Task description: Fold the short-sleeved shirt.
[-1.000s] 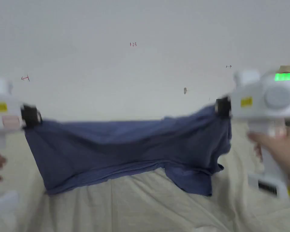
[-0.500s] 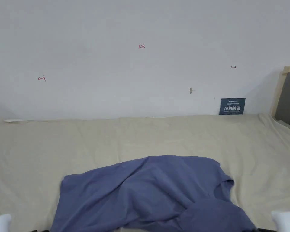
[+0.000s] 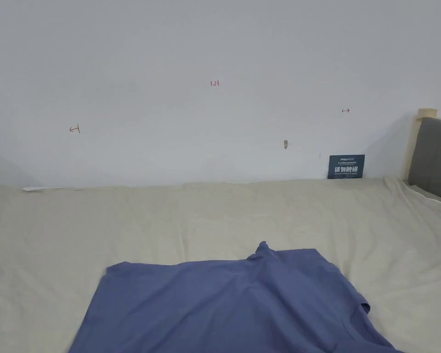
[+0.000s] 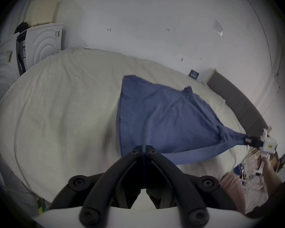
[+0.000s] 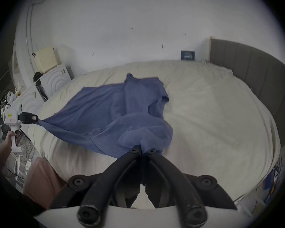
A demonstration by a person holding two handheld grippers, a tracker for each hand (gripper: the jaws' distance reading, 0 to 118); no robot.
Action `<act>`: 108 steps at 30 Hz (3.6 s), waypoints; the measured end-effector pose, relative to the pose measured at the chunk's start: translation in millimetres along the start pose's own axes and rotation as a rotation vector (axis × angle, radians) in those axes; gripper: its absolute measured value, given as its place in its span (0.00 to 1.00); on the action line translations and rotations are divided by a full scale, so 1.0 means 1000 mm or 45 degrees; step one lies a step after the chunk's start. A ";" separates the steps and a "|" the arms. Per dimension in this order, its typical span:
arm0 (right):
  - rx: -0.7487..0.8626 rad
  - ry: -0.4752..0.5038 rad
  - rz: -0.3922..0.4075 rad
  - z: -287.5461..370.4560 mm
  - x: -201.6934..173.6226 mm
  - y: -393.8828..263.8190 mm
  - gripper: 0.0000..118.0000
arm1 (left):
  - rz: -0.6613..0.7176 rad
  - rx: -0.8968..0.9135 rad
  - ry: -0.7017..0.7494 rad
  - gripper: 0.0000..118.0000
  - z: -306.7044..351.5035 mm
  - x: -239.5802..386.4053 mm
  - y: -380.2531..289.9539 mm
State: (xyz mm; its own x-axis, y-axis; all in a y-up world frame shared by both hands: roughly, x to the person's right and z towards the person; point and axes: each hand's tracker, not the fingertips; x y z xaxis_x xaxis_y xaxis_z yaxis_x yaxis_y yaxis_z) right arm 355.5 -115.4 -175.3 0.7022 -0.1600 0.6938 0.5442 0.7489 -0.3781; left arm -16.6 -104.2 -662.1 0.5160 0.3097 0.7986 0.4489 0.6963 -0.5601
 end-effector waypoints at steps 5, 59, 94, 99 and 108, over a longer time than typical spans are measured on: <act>-0.201 -0.030 -0.029 -0.032 0.014 -0.034 0.01 | -0.028 -0.086 0.055 0.03 -0.025 -0.008 -0.029; 0.034 0.112 -0.291 -0.012 -0.087 -0.018 0.00 | -0.114 -0.231 0.327 0.59 -0.066 -0.015 -0.067; -0.196 -0.130 -0.138 -0.051 -0.005 -0.041 0.02 | 0.024 -0.114 0.225 0.07 -0.024 0.021 -0.057; -0.130 -0.064 -0.165 -0.024 -0.006 -0.041 0.02 | 0.050 -0.058 0.207 0.07 -0.013 0.017 -0.053; -0.072 -0.014 -0.215 0.015 -0.004 -0.023 0.02 | 0.049 0.020 0.143 0.07 0.022 0.020 -0.029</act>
State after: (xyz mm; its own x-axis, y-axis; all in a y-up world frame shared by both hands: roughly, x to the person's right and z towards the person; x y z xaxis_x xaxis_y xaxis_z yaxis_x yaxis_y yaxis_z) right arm 332.6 -122.1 -160.2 0.5934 -0.2732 0.7571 0.6793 0.6746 -0.2890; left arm -35.0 -104.4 -624.9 0.6116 0.2623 0.7464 0.4164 0.6955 -0.5856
